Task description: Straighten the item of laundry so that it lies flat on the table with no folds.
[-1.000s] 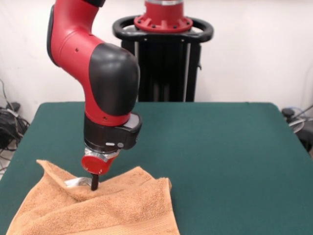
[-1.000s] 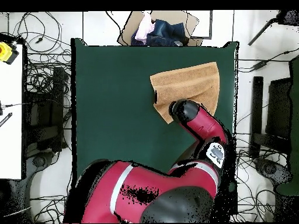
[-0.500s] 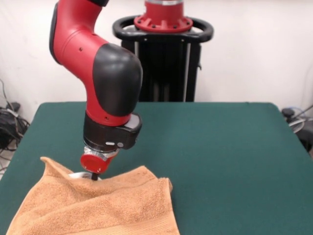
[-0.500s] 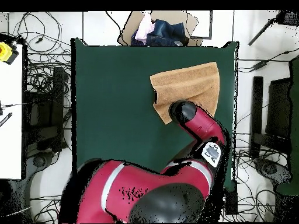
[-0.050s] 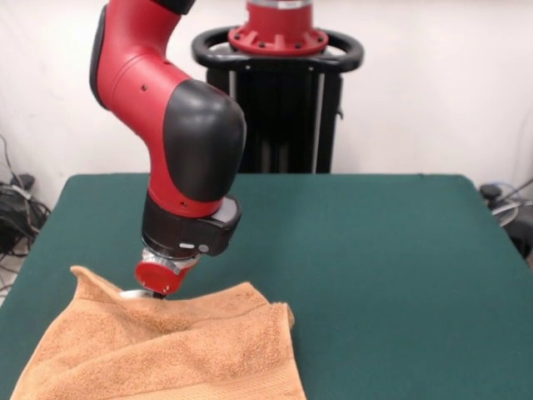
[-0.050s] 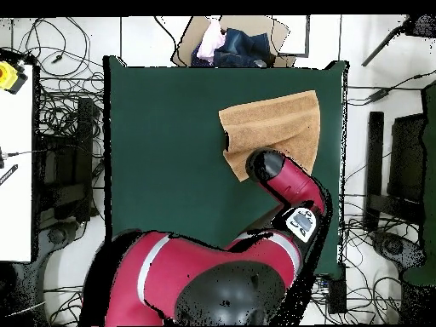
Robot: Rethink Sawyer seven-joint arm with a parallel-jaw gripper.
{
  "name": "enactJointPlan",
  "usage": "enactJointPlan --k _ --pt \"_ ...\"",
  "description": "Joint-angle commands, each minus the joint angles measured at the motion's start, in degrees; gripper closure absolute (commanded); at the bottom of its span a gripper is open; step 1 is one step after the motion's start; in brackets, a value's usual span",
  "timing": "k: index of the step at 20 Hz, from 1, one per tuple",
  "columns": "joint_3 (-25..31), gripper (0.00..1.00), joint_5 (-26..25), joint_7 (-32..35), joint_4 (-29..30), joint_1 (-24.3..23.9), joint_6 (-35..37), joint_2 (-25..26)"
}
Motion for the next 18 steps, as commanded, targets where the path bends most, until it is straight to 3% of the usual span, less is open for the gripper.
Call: enactJointPlan --k 1,13,14,18 --pt "2.38 1.00 3.19 12.02 0.21 0.37 -2.63 1.26" --pt "1.00 1.00 3.37 12.84 0.04 1.13 -1.92 1.57" --pt "0.23 0.00 3.79 13.66 -0.17 1.66 -2.21 2.04" --pt "1.62 0.00 3.22 11.98 0.52 0.88 -1.53 1.07"
